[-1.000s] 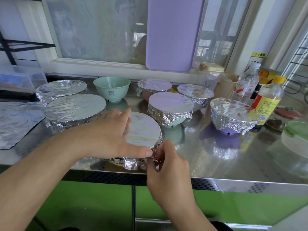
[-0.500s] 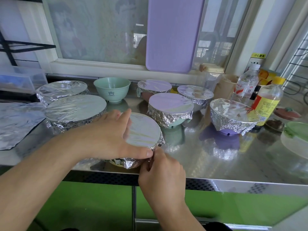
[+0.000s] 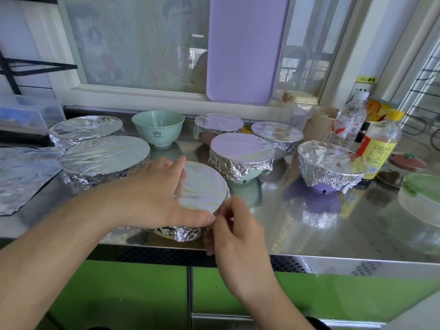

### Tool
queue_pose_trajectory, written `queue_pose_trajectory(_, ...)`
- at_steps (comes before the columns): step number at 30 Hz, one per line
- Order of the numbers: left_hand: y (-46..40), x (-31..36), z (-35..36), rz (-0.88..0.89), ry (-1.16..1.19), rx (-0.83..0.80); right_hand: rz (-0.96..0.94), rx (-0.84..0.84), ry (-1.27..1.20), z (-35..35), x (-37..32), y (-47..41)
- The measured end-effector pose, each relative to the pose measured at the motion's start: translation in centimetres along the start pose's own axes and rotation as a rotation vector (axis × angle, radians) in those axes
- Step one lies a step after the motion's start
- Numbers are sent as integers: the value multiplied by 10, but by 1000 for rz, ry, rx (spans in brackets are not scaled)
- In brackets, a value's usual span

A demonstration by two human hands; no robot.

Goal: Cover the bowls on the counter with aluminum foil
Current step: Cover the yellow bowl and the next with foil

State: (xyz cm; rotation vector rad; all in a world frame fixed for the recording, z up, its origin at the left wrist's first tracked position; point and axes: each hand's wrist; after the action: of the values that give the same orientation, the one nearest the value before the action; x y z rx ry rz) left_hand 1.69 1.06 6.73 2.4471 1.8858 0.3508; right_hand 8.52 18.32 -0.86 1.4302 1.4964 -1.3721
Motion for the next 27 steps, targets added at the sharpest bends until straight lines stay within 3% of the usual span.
queue_pose_trajectory(4, 1, 1, -1, -4, -8, -18, 206, -96, -305, -6, -3, -3)
queue_pose_trajectory(6, 1, 1, -2, -9, -14, -25, 190, -91, -205, -15, -2, -7)
queue_pose_trajectory(9, 2, 1, -2, -6, -14, -26, 37, 137, 148, -19, 4, -16)
queue_pose_trajectory(11, 2, 1, -1, -9, -11, -22, -94, 151, 236, -17, 4, -19)
queue_pose_trajectory(14, 2, 1, -1, -15, -12, -14, -182, -39, 225, -5, 1, -11)
queue_pose_trajectory(20, 4, 3, -3, -22, -6, -19, -151, -108, 163, -1, 5, 5)
queue_pose_trajectory(24, 5, 2, -2, -19, -14, -26, -141, 94, 184, -13, 8, 7)
queue_pose_trajectory(27, 7, 2, -6, -33, -29, -56, -46, 113, -43, -17, -2, 10)
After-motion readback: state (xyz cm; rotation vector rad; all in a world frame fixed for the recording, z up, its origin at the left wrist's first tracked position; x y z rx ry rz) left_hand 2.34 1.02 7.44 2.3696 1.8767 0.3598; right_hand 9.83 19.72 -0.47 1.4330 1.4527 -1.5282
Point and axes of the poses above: each hand's wrist, its own y-axis away from the middle knuckle, its own z-axis out of the palm, x = y × z, and after that the axes turned 1 degree about -z, right-handed
